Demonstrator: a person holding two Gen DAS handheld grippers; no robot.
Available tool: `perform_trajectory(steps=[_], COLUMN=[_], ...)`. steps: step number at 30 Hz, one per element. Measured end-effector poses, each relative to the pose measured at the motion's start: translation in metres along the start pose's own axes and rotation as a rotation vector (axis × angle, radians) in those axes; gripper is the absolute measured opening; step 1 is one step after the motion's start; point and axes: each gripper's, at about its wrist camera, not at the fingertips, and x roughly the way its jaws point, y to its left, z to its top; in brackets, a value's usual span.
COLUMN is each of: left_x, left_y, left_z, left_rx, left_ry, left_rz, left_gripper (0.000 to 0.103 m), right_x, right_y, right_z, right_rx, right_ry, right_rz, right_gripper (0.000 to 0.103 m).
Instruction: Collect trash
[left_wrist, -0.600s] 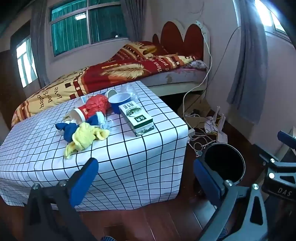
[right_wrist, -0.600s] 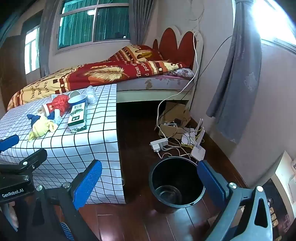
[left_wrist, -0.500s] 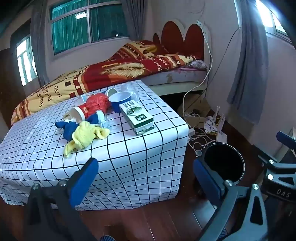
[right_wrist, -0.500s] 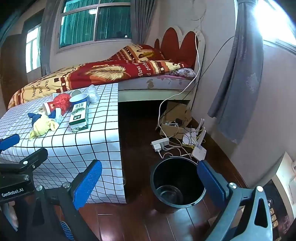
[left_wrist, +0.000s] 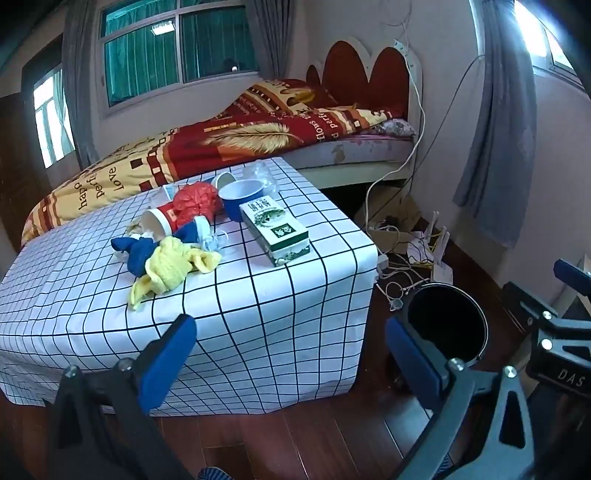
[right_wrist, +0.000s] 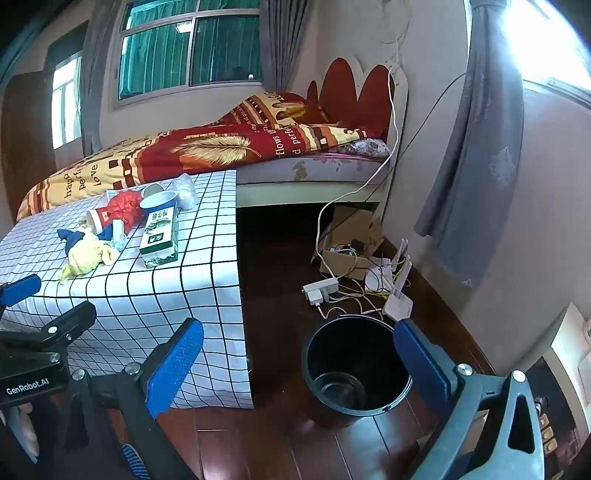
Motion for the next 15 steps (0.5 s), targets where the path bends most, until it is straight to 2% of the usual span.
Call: perform_trajectory(steps=[15], left_x=[-0.003], left_y=[0.002], left_z=[-0.0033], left_rx=[-0.011], left_ry=[0.005], left_rz=[0.002], left_gripper=[0.103], right_x=[-0.0027], right_y=[-0.0005], right_z=[-0.0021], right_rx=[0.004], right_ry=[-0.003], right_rz=[0.0], right_gripper=[0.103])
